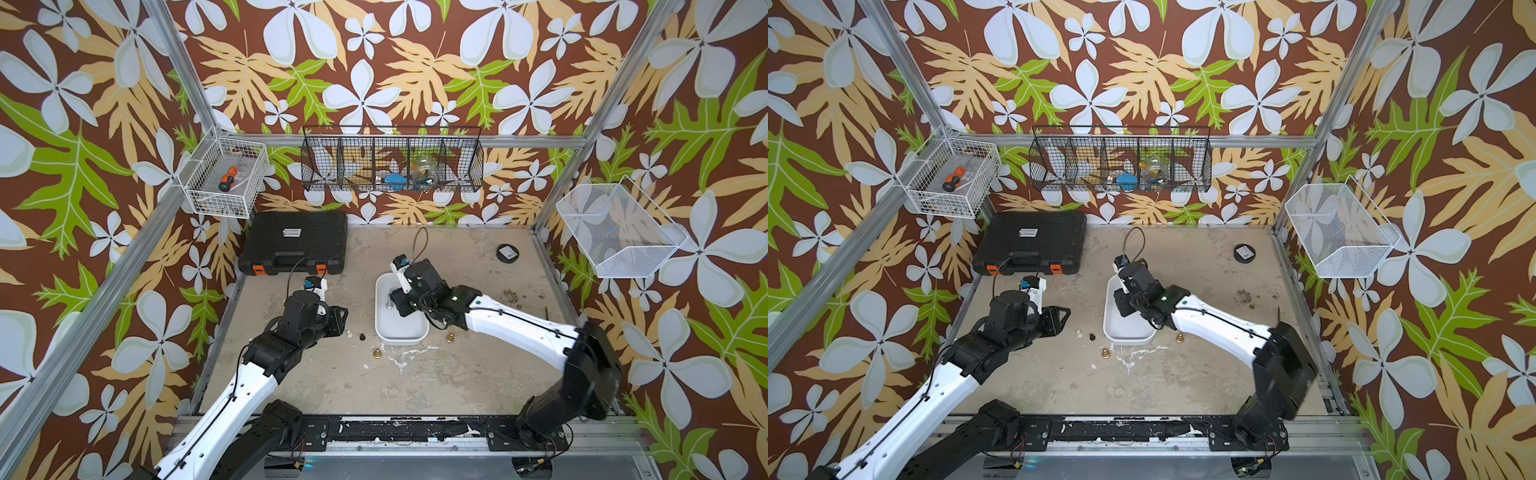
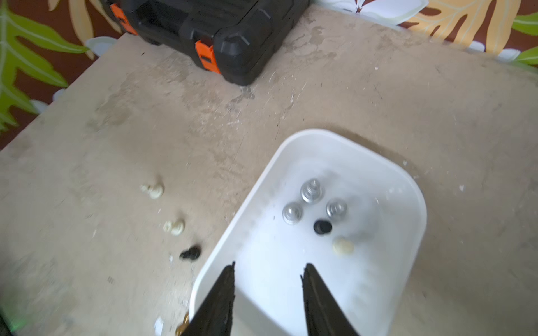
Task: Put the chess pieces into the storage box
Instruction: Place the chess piece in the storage box, then pick up the chess piece at the center of the board.
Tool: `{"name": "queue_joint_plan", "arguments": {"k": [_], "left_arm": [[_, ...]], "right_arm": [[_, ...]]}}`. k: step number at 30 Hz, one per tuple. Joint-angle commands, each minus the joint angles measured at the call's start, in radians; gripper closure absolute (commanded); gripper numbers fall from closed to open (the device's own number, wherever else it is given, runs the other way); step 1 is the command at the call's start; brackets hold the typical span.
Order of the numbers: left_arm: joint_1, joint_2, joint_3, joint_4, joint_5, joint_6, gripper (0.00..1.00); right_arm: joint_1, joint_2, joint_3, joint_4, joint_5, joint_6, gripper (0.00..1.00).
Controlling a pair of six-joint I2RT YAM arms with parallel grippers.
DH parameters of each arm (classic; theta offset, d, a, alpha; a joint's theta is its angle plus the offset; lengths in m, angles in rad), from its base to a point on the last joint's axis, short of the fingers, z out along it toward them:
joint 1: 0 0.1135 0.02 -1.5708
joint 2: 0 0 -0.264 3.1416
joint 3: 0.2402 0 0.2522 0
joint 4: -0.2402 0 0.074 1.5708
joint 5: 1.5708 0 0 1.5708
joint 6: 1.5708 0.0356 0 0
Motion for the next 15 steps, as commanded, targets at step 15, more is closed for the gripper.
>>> {"name": "queue_joint_plan", "arguments": {"k": [15], "left_arm": [[-0.107,0.377,0.045,-0.025,-0.140,-0.033,0.57]], "right_arm": [[0.036,-0.501,-0.904,0.978,-0.370,-0.105,0.52]]}}
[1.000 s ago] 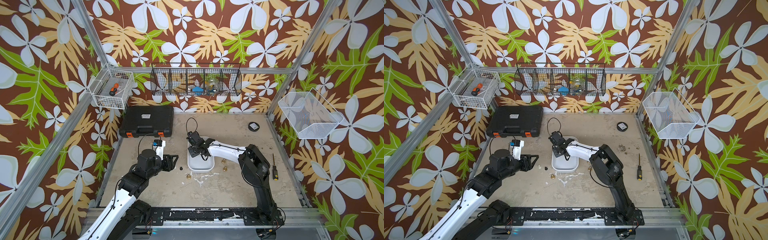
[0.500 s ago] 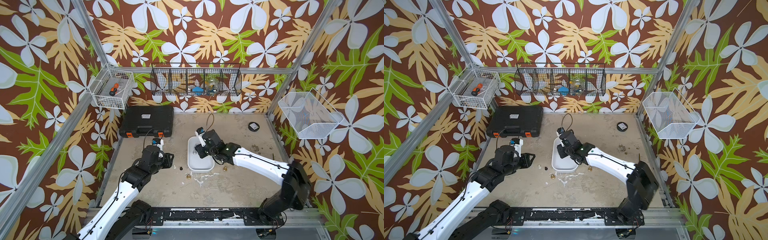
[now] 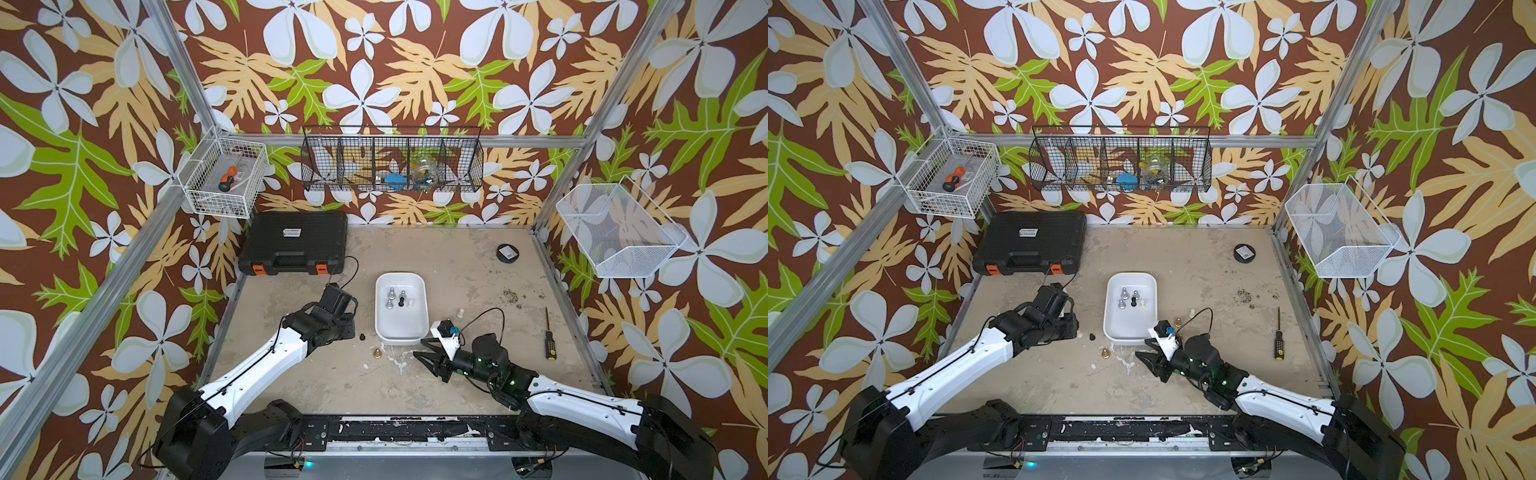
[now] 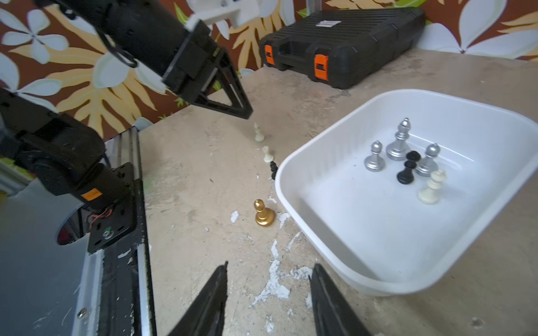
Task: Put the chess pieces into the storage box
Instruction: Pick up the chess piece at the center of the board.
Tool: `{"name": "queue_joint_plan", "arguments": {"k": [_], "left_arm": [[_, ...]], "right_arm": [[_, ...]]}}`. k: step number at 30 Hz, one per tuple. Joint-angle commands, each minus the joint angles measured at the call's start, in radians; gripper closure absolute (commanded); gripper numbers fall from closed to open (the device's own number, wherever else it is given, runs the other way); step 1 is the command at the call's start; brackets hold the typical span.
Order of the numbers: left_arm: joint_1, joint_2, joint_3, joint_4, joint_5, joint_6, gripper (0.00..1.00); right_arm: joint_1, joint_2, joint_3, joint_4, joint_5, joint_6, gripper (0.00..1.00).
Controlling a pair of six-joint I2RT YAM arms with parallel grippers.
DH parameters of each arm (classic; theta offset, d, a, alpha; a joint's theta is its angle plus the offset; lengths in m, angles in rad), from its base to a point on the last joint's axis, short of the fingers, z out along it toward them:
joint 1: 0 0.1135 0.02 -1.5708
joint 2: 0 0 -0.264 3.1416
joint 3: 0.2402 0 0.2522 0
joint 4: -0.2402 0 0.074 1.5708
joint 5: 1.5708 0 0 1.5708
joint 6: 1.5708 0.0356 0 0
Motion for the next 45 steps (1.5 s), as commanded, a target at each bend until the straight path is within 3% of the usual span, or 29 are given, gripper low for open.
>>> {"name": "queue_joint_plan", "arguments": {"k": [1,19,29,45], "left_arm": [[-0.003,0.054,0.005,0.034,-0.014,-0.001,0.57],[-0.004,0.292,0.023,0.136,-0.065,0.022,0.62],[-0.004,0.327,0.009,0.166,-0.090,0.031,0.67],[-0.004,0.341,0.010,0.175,-0.110,0.037,0.85]], "right_arm": [[0.002,0.017,-0.021,0.216,-0.045,-0.028,0.52],[0.020,0.028,-0.012,0.202,-0.025,-0.026,0.52],[0.022,0.055,0.000,0.197,-0.020,-0.024,0.51],[0.025,0.057,0.004,0.192,-0.013,-0.025,0.51]]}}
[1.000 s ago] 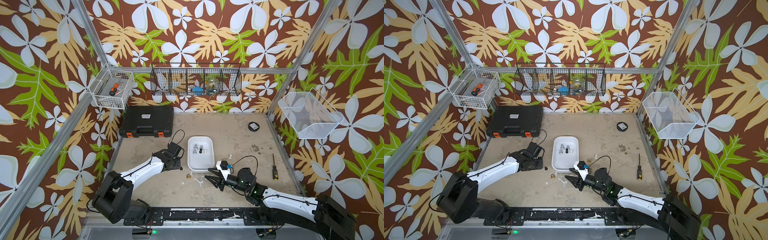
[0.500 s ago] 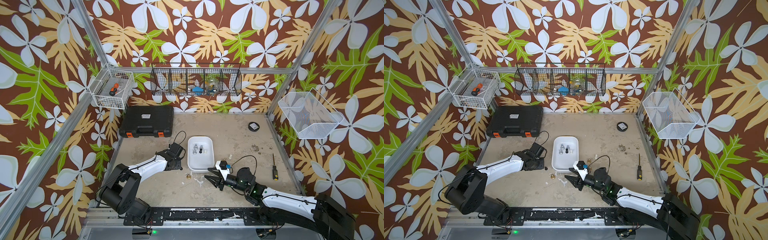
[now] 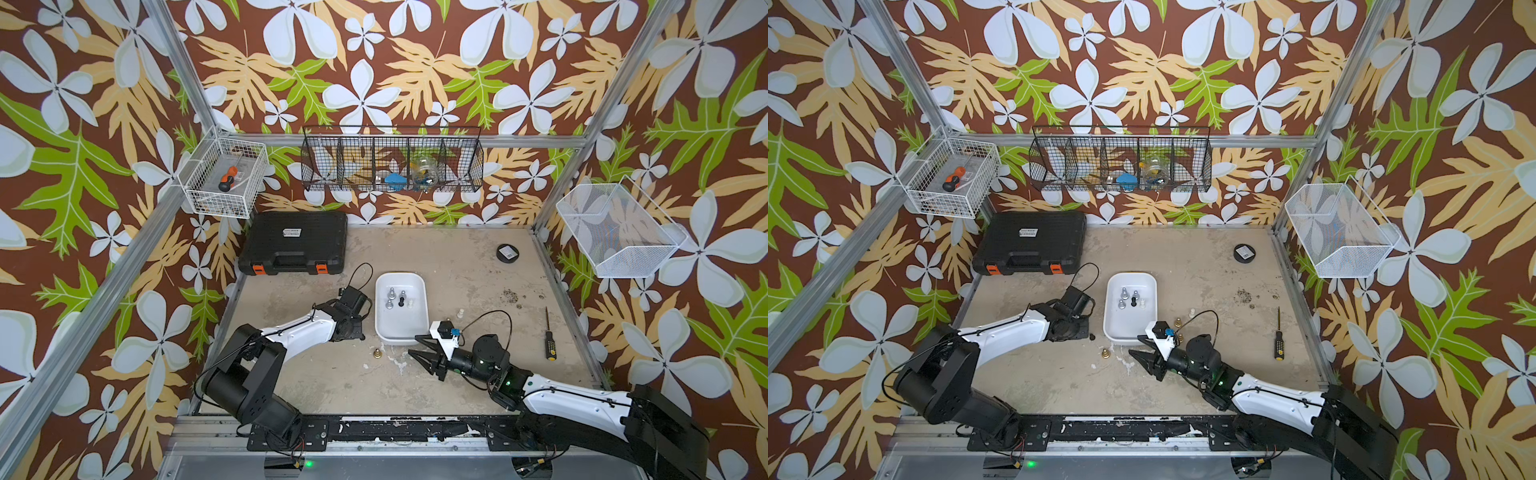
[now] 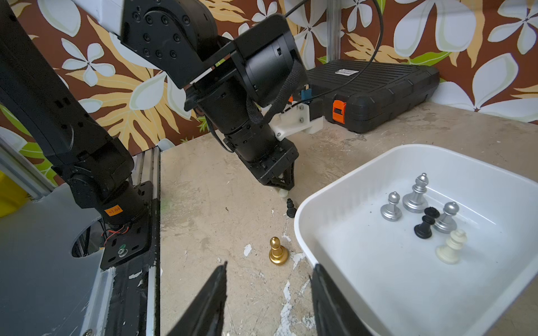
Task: Put the chess pieces into the storage box
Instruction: Pick up the chess piece at the center of the board, then place the chess piece in the storage box.
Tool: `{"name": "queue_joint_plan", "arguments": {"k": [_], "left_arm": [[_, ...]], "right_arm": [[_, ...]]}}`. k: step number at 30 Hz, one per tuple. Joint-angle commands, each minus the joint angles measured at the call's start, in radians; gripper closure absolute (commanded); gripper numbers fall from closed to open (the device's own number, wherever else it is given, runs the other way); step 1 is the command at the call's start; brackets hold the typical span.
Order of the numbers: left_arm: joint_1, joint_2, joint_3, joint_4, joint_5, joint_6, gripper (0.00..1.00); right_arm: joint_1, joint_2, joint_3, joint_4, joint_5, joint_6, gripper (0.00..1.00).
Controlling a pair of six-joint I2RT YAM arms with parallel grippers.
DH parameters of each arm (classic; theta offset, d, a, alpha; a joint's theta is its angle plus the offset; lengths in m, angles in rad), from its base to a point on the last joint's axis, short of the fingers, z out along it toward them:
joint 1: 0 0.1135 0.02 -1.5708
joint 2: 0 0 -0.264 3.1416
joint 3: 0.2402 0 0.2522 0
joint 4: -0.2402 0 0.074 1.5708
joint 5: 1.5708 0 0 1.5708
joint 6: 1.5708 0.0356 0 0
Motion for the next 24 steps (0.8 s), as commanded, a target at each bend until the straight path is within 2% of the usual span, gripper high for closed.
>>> {"name": "queue_joint_plan", "arguments": {"k": [1,7,9,12,18,21,24], "left_arm": [[-0.001,-0.008,0.004,-0.001,-0.016,0.006,0.87],[-0.001,-0.065,0.015,-0.036,-0.028,-0.004,0.89],[-0.004,-0.094,0.031,-0.066,-0.037,-0.006,0.88],[-0.025,-0.131,0.080,-0.131,-0.074,-0.014,0.89],[-0.148,-0.128,0.272,-0.267,-0.145,-0.038,0.88],[-0.225,-0.070,0.396,-0.312,-0.164,-0.036,0.88],[-0.292,0.016,0.494,-0.321,-0.170,-0.028,0.89]], "right_arm": [[0.001,-0.004,0.004,0.020,0.004,-0.001,0.51],[0.002,-0.042,-0.008,0.014,0.051,0.001,0.52],[0.001,-0.087,-0.029,0.019,0.100,0.003,0.52],[0.001,-0.195,-0.076,0.013,0.248,0.010,0.52],[0.000,-0.454,-0.176,-0.045,0.578,0.026,0.47],[-0.001,-0.528,-0.208,-0.055,0.642,0.027,0.45],[-0.002,-0.536,-0.208,-0.067,0.667,0.029,0.45]]}}
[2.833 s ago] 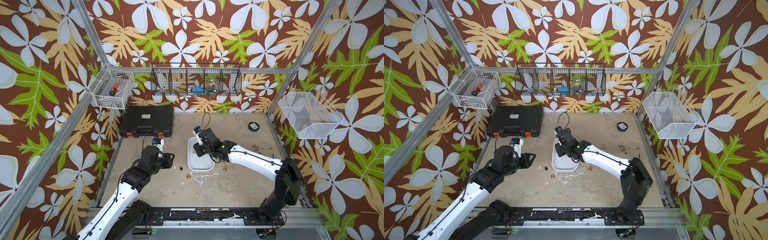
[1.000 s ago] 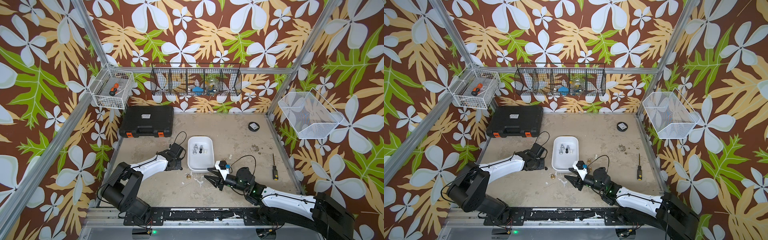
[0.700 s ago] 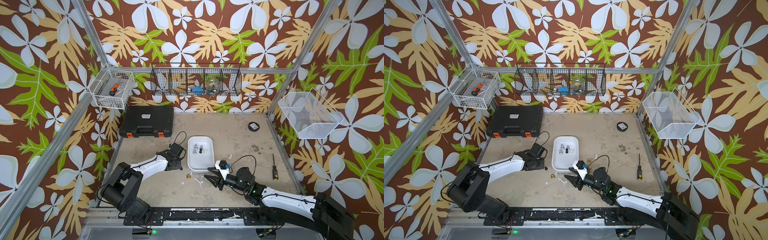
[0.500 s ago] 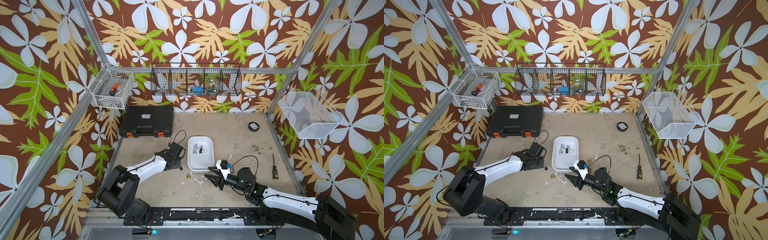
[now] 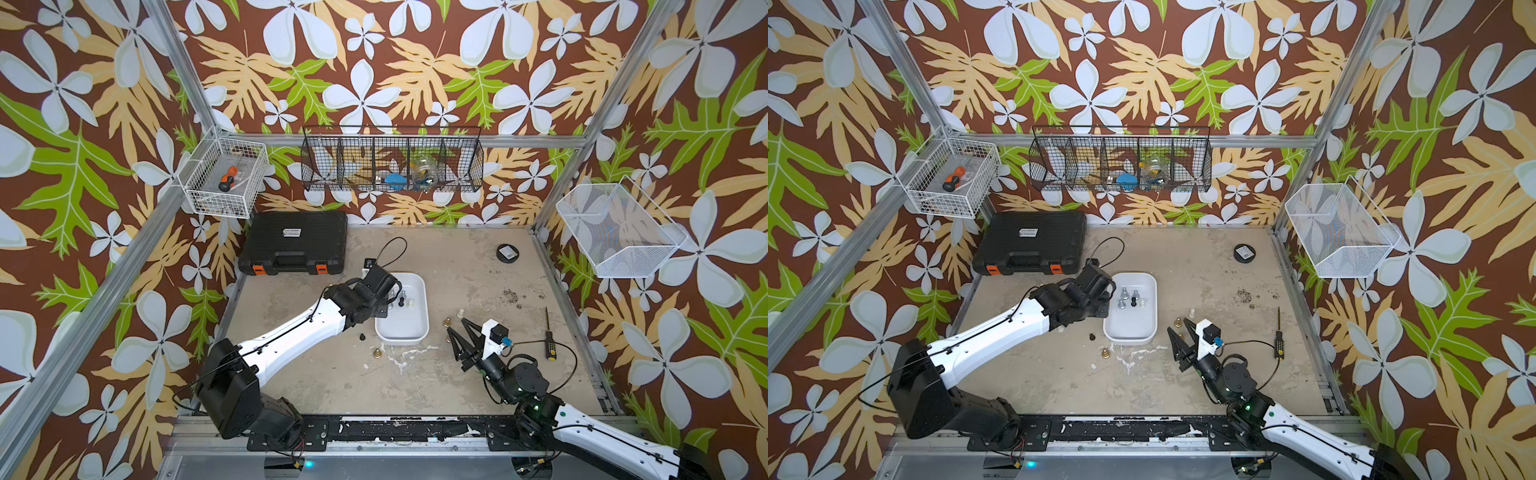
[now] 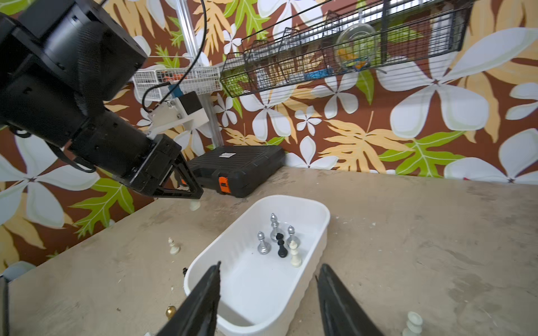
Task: Put the chess pieces into the storage box
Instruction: Place the chess piece in the storage box.
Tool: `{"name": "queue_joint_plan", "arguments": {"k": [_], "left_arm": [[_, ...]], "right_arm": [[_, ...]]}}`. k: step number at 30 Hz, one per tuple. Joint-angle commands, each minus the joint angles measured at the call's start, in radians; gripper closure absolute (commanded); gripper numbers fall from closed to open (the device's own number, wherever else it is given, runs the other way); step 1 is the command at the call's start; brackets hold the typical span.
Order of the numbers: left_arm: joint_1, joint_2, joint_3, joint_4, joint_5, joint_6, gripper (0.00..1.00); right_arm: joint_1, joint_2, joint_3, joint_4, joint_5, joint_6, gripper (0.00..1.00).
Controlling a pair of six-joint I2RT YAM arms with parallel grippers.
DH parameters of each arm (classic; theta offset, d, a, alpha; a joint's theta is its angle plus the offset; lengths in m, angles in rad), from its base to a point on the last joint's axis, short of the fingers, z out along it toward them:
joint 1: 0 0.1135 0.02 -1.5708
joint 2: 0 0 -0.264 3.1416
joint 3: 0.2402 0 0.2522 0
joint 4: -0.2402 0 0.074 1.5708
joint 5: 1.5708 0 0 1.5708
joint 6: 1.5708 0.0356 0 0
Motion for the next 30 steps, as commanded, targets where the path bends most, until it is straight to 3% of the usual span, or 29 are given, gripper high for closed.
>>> {"name": "queue_joint_plan", "arguments": {"k": [1,8,15,30], "left_arm": [[-0.052,0.080,0.080,-0.056,-0.021,0.001,0.89],[-0.103,0.286,0.190,0.000,0.064,0.029,0.88],[-0.097,0.409,0.212,0.049,0.059,0.047,0.88],[-0.055,0.494,0.182,0.150,0.057,0.054,0.88]], "right_arm": [[0.000,0.001,0.000,-0.005,0.092,0.006,0.45],[0.001,0.061,0.026,-0.004,0.079,0.012,0.45],[0.000,0.056,0.025,-0.001,0.069,0.009,0.44],[0.000,0.062,0.024,0.006,0.050,0.006,0.44]]}}
